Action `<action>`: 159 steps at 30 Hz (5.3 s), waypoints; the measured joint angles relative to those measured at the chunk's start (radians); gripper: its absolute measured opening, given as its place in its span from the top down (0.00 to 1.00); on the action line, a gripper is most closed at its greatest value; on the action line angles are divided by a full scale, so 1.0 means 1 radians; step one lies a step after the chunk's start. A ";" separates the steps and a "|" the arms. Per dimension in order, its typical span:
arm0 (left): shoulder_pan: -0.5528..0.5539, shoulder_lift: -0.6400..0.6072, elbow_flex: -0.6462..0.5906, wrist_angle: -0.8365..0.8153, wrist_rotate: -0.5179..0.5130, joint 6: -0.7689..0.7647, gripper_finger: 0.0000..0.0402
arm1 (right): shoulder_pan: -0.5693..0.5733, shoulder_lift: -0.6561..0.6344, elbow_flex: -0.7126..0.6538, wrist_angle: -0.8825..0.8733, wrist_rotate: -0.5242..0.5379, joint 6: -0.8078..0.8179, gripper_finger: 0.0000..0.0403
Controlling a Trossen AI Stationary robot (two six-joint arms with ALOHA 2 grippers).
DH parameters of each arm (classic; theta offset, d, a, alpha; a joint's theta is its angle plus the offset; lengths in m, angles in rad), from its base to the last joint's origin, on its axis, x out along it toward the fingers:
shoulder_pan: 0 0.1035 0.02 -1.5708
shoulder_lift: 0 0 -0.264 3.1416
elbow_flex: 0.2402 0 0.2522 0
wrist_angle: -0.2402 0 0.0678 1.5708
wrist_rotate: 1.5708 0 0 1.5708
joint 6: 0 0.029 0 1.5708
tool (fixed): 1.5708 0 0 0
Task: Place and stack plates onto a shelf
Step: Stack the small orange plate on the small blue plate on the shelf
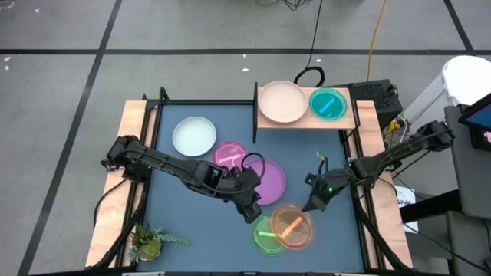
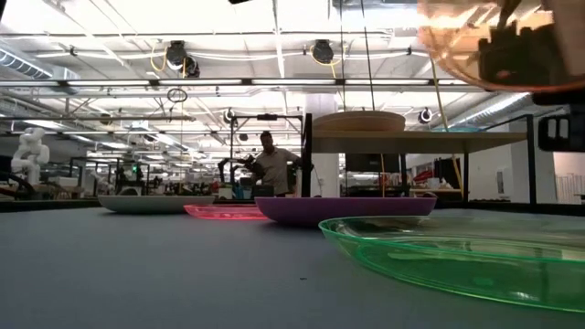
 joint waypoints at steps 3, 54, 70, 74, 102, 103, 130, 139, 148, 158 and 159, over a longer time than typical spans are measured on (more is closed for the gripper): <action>0.002 -0.016 0.001 -0.016 -0.018 0.014 0.87 | -0.017 -0.009 0.023 -0.002 0.028 0.037 1.00; 0.565 -0.576 -0.419 -0.107 0.096 0.713 0.87 | -0.699 -0.031 0.583 -0.402 0.652 -0.042 1.00; 0.579 -0.673 -0.525 -0.021 0.073 0.651 0.87 | -0.860 -0.040 0.583 -0.354 0.760 0.095 1.00; 0.604 -0.672 -0.525 0.015 0.072 0.658 0.87 | -0.895 -0.059 0.583 -0.392 0.760 0.096 1.00; 0.695 -0.664 -0.524 0.068 0.071 0.672 0.87 | -0.976 -0.178 0.578 -0.939 0.951 0.318 1.00; 0.695 -0.664 -0.524 0.068 0.071 0.672 0.87 | -0.983 -0.178 0.572 -0.946 0.958 0.327 1.00; 0.695 -0.664 -0.524 0.068 0.072 0.669 0.87 | -1.020 -0.178 0.386 -0.882 0.879 0.471 1.00; 0.695 -0.664 -0.524 0.068 0.072 0.667 0.87 | -1.021 -0.178 0.373 -0.890 0.858 0.466 1.00; 0.695 -0.664 -0.524 0.068 0.072 0.649 0.87 | -1.022 -0.177 0.372 -0.917 0.856 0.478 1.00; 0.695 -0.664 -0.524 0.068 0.072 0.646 0.87 | -1.022 -0.177 0.372 -0.921 0.856 0.482 0.91; 0.695 -0.664 -0.524 0.068 0.072 0.646 0.87 | -1.022 -0.178 0.372 -0.918 0.856 0.482 0.90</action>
